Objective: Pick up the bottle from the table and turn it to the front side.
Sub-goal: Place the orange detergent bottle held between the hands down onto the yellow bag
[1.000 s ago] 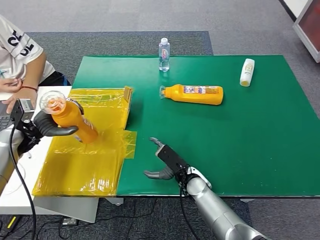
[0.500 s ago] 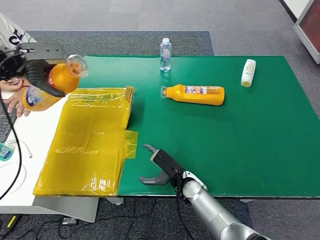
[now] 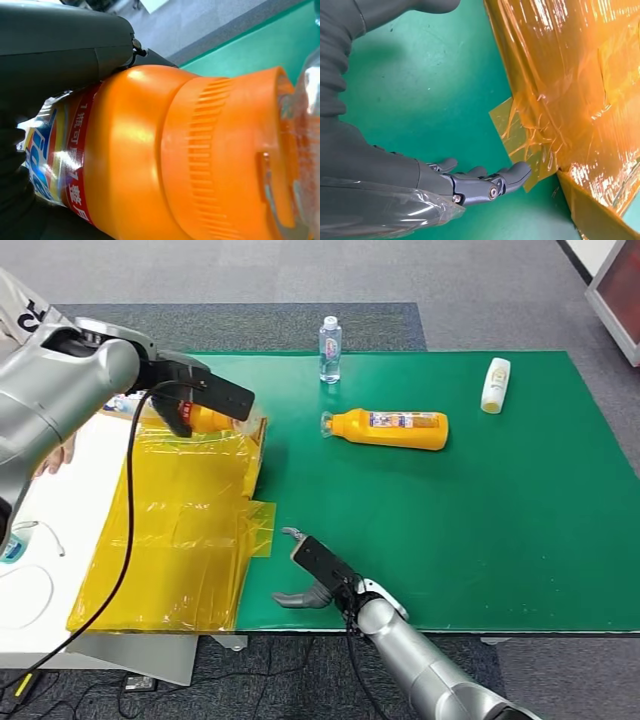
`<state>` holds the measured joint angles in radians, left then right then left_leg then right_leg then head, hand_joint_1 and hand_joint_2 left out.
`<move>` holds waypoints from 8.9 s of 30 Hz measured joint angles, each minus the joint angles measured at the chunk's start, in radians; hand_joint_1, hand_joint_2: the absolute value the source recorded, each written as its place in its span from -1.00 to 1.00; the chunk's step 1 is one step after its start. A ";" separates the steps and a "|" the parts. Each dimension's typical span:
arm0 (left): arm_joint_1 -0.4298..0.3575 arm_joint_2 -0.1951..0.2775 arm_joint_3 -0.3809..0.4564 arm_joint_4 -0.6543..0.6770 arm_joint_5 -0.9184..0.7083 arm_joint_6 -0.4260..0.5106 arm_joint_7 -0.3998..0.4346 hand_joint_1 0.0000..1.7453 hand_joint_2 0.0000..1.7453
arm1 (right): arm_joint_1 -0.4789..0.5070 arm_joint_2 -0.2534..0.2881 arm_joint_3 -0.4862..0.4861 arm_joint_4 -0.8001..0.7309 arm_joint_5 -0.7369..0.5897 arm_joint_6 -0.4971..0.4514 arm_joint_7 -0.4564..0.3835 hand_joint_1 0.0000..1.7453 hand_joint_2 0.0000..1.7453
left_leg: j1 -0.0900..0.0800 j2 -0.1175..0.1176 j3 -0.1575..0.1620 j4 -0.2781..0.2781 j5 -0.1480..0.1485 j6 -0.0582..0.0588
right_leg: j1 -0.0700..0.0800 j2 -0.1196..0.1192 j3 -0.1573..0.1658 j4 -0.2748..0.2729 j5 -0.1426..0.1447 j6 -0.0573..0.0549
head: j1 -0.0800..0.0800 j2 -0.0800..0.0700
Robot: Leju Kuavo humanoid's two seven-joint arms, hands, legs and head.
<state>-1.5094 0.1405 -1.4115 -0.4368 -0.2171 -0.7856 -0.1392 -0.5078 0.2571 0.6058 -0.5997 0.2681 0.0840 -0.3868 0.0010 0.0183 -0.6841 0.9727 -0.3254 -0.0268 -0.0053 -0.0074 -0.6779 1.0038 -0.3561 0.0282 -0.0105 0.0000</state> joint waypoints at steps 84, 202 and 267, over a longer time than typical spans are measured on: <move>0.202 0.427 -0.106 -0.093 0.676 -0.154 -0.146 1.00 1.00 | -0.058 -0.010 -0.266 -0.433 -0.011 -0.092 -0.008 -1.00 1.00 | 0.000 0.001 0.000 0.000 0.001 0.001 | 0.000 0.000 -0.001 0.002 -0.001 -0.001 | 0.000 0.000; 0.116 0.560 -0.121 -0.286 0.424 -0.053 -0.312 1.00 1.00 | 0.024 -0.043 -0.334 -0.484 0.073 -0.197 0.041 -1.00 1.00 | 0.001 0.001 -0.001 -0.001 0.001 0.000 | 0.002 0.000 -0.003 0.002 -0.002 -0.004 | 0.000 0.000; 0.306 0.116 0.067 0.083 0.377 0.105 -0.428 1.00 1.00 | 0.019 -0.108 -0.297 -0.464 0.044 -0.267 0.096 -1.00 1.00 | 0.000 0.001 -0.002 -0.001 0.003 -0.001 | 0.000 0.000 -0.004 0.002 0.001 -0.001 | 0.000 0.000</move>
<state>-1.2039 0.2567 -1.3449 -0.3542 0.1604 -0.6809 -0.5677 -0.4889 0.1489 0.3083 -1.0634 0.3124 -0.1828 -0.2909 0.0007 0.0193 -0.6861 0.9715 -0.3228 -0.0277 -0.0055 -0.0069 -0.6816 1.0056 -0.3556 0.0268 -0.0103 0.0000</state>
